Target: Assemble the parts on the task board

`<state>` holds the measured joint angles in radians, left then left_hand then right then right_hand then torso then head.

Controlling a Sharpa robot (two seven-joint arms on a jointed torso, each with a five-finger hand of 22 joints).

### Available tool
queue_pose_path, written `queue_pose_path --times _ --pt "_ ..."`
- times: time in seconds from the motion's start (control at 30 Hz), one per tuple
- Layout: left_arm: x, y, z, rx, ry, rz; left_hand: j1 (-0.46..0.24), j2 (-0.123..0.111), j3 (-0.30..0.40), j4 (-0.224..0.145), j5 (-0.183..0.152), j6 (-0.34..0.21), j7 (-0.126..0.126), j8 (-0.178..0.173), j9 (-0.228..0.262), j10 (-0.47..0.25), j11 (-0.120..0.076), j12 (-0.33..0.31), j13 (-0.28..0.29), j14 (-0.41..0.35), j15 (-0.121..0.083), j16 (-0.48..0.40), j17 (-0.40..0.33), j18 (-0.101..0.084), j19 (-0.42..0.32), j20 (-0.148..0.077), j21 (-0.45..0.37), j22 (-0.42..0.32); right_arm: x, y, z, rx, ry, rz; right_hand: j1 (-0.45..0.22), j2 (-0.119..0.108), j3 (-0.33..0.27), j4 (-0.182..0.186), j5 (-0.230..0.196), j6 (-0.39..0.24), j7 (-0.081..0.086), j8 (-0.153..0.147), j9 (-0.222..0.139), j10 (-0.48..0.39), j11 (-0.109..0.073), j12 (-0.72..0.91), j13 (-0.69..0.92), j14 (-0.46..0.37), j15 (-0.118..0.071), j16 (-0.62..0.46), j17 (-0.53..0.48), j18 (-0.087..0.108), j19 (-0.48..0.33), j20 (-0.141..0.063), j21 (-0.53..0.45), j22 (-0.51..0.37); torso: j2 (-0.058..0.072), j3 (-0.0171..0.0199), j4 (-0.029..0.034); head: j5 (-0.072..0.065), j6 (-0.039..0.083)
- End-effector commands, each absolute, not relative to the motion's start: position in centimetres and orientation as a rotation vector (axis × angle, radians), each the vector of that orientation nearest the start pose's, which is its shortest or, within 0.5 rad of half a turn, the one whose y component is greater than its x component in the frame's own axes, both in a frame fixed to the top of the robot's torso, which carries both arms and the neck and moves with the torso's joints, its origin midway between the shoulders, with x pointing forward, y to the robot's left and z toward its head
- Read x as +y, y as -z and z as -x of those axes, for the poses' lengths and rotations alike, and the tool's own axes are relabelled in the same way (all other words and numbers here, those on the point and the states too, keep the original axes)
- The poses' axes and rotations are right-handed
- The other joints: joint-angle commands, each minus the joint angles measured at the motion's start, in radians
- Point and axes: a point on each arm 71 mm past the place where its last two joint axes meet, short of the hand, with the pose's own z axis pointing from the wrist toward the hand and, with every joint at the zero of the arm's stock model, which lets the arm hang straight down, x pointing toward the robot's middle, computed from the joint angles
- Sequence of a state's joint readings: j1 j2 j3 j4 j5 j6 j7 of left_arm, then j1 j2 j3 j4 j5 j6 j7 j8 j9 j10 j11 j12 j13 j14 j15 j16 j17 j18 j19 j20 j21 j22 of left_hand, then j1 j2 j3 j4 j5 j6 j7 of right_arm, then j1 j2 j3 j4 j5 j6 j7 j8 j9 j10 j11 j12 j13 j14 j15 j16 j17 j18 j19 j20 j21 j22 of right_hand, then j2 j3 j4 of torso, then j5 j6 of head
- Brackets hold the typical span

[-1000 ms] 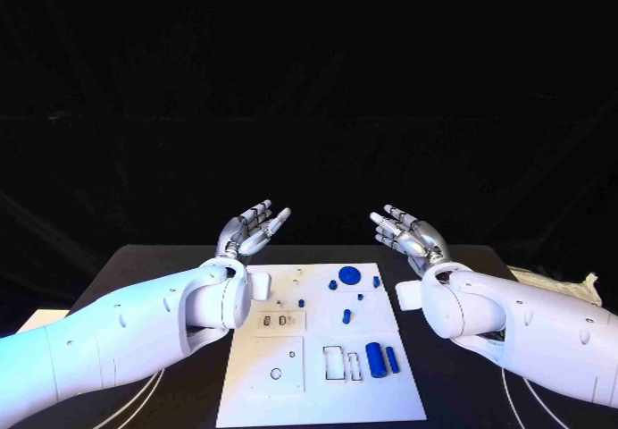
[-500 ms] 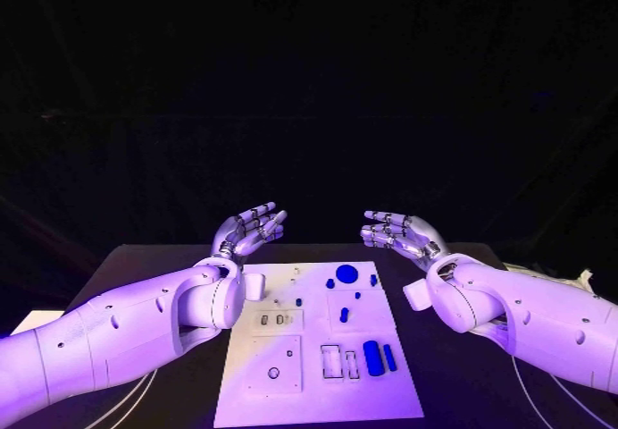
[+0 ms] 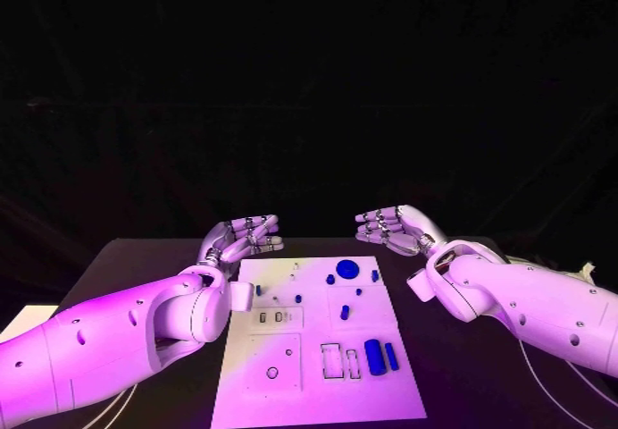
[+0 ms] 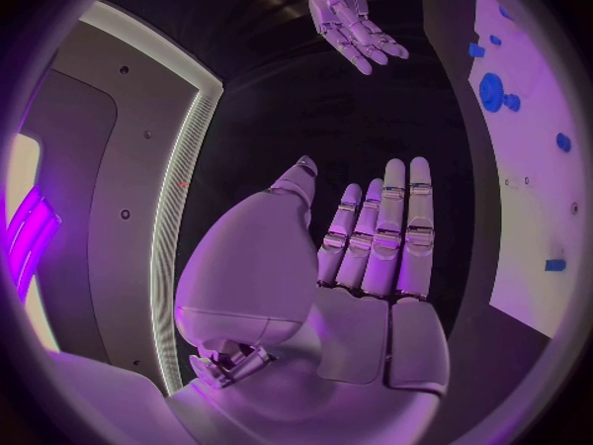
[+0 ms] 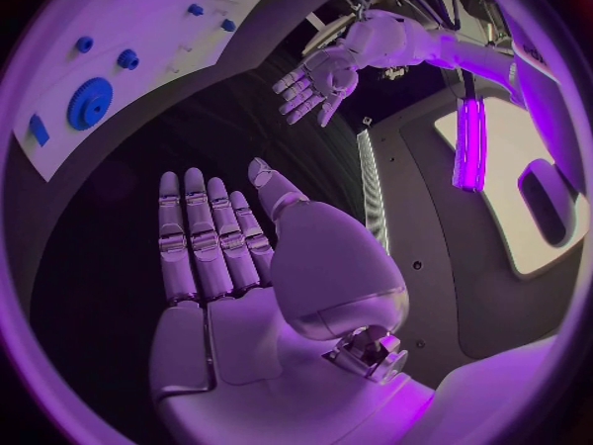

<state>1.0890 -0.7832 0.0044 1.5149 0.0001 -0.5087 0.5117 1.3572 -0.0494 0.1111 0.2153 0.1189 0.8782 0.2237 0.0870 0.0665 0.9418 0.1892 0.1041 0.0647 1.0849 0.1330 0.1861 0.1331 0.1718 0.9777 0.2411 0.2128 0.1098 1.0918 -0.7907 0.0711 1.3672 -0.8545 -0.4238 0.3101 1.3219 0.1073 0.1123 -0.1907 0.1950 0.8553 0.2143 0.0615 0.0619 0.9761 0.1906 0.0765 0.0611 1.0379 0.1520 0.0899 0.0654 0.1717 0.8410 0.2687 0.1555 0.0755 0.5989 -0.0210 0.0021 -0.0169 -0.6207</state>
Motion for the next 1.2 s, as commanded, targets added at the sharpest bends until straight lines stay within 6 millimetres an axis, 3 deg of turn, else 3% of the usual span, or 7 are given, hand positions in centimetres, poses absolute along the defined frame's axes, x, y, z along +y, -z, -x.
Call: queue_pose_path --times 0.03,0.1,0.33,0.43,0.6,0.77,1.2 --pt "18.8 20.4 -47.1 1.306 1.528 1.170 0.009 0.005 0.000 -0.011 -0.004 0.012 0.015 -0.002 0.000 0.012 -0.002 -0.002 0.000 0.010 -0.001 0.000 0.005 0.012 0.012 -0.002 0.002 -0.004 -21.3 18.8 -50.6 1.506 -0.968 -0.059 0.015 -0.017 0.023 -0.025 -0.019 0.082 0.000 0.005 0.004 0.090 -0.031 -0.009 0.003 0.151 -0.046 0.021 0.009 0.015 0.135 -0.049 0.057 0.012 0.039 -0.0043 0.0107 -0.011 0.003" --pt "18.7 20.1 -46.4 1.320 1.553 1.175 0.012 0.007 -0.002 -0.018 -0.004 0.016 0.013 -0.003 0.000 0.017 -0.004 -0.003 0.000 0.017 -0.003 -0.002 0.010 0.012 0.020 -0.004 -0.001 -0.006 -21.0 18.6 -50.6 1.522 -0.910 0.025 0.015 -0.025 0.028 -0.029 -0.025 0.093 -0.007 0.005 0.005 0.110 -0.040 -0.009 0.003 0.190 -0.060 0.031 0.015 0.016 0.167 -0.064 0.073 0.017 0.050 -0.0058 0.0142 -0.018 0.002" --pt "18.2 19.2 -44.4 1.340 1.649 1.257 0.014 0.013 -0.006 -0.034 -0.004 0.026 0.009 -0.008 -0.001 0.027 -0.008 -0.007 0.000 0.037 -0.009 -0.007 0.023 0.011 0.044 -0.010 -0.004 -0.009 -19.7 18.6 -50.9 1.619 -0.623 0.261 -0.016 -0.074 0.023 -0.011 -0.022 0.159 -0.053 0.013 0.008 0.207 -0.092 -0.007 0.004 0.437 -0.133 0.139 0.089 0.015 0.364 -0.155 0.194 0.066 0.091 -0.0116 0.0283 -0.036 0.008" --pt "18.1 18.8 -43.8 1.337 1.677 1.274 0.016 0.014 -0.005 -0.037 -0.004 0.027 0.008 -0.009 -0.001 0.028 -0.008 -0.009 0.000 0.037 -0.009 -0.009 0.024 0.011 0.047 -0.010 -0.005 -0.010 -19.2 18.5 -51.1 1.621 -0.561 0.304 -0.020 -0.082 0.034 0.003 -0.026 0.171 -0.059 0.007 0.006 0.226 -0.102 -0.015 0.002 0.474 -0.144 0.197 0.132 0.012 0.404 -0.176 0.231 0.083 0.106 -0.0127 0.0325 -0.044 0.012" --pt "18.1 18.2 -43.3 1.331 1.705 1.281 0.018 0.016 -0.005 -0.040 -0.004 0.028 0.007 -0.009 -0.001 0.028 -0.009 -0.010 -0.001 0.036 -0.009 -0.011 0.025 0.011 0.048 -0.011 -0.006 -0.011 -18.5 18.2 -51.2 1.613 -0.506 0.353 -0.021 -0.103 0.057 0.023 -0.038 0.176 -0.068 0.003 0.004 0.224 -0.107 -0.015 0.002 0.477 -0.158 0.341 0.224 0.009 0.454 -0.189 0.295 0.116 0.129 -0.0122 0.0392 -0.051 0.010" --pt "17.8 17.6 -42.9 1.331 1.730 1.279 0.019 0.017 -0.005 -0.044 -0.004 0.029 0.006 -0.010 0.000 0.028 -0.009 -0.010 -0.001 0.036 -0.009 -0.014 0.026 0.011 0.050 -0.011 -0.007 -0.012 -18.0 17.7 -51.3 1.606 -0.475 0.396 -0.025 -0.124 0.093 0.055 -0.039 0.179 -0.072 0.003 0.005 0.214 -0.112 -0.015 0.002 0.468 -0.162 0.505 0.328 0.008 0.481 -0.198 0.376 0.162 0.147 -0.0148 0.0485 -0.063 0.018" --pt "17.7 17.1 -42.6 1.329 1.746 1.273 0.021 0.019 -0.005 -0.048 -0.004 0.031 0.006 -0.011 -0.001 0.028 -0.009 -0.012 -0.001 0.033 -0.009 -0.018 0.027 0.010 0.053 -0.011 -0.009 -0.013 -16.9 16.5 -51.4 1.583 -0.446 0.457 -0.012 -0.172 0.179 0.126 -0.044 0.188 -0.074 0.004 0.005 0.205 -0.114 -0.015 0.003 0.466 -0.161 0.845 0.657 0.009 0.455 -0.198 0.532 0.263 0.164 -0.0170 0.0640 -0.076 0.024"
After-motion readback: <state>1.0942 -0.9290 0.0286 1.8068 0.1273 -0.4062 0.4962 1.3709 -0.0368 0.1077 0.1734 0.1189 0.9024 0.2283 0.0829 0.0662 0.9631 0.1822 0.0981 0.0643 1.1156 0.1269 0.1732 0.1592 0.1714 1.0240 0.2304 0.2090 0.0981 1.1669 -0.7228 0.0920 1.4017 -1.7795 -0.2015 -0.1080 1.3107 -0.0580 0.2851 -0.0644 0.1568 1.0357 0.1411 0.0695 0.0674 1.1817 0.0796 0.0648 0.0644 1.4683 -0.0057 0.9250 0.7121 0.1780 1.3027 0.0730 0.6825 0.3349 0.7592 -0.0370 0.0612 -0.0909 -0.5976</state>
